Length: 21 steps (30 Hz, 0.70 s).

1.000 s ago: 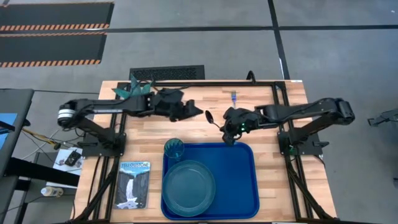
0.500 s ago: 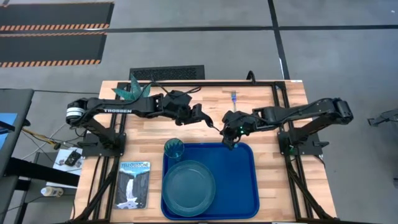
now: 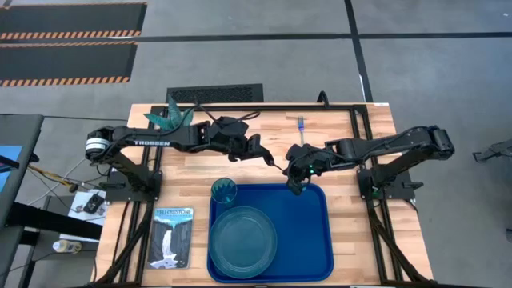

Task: Pick and place plate/cup/fork/spoon on tray
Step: Put the blue spoon on the blue serving tray to the right of the dark blue plate

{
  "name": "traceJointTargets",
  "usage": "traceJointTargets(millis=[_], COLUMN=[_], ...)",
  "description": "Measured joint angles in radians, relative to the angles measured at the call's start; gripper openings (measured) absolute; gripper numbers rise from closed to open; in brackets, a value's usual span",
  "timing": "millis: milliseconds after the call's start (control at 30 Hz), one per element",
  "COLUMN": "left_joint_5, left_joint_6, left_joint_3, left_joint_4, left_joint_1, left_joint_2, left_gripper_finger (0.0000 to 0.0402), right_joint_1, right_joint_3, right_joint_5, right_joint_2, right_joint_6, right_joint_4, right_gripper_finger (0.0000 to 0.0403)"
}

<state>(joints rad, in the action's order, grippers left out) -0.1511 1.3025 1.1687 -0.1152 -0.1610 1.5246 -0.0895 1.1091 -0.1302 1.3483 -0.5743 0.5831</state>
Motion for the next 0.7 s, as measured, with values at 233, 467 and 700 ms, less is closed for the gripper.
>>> traceJointTargets(millis=[233, 467, 700], left_joint_5=[-0.023, 0.002, 0.010], left_joint_6=[0.000, -0.020, -0.034], left_joint_3=[0.000, 0.000, 0.000], left_joint_4=[-0.013, -0.040, -0.039], left_joint_1=[0.003, 0.004, 0.004], left_joint_2=[0.000, 0.000, 0.000], left_gripper_finger=[0.0134, 0.0090, 0.0053], right_joint_1=[0.000, 0.000, 0.000], right_joint_3=[0.000, 0.000, 0.000], right_joint_5=[0.000, 0.001, 0.001], right_joint_2=[0.000, 0.000, 0.000], right_joint_6=[0.011, 0.023, 0.029], right_joint_4=[0.000, 0.000, 0.000], right_gripper_finger=[0.0021, 0.0023, 0.0022])
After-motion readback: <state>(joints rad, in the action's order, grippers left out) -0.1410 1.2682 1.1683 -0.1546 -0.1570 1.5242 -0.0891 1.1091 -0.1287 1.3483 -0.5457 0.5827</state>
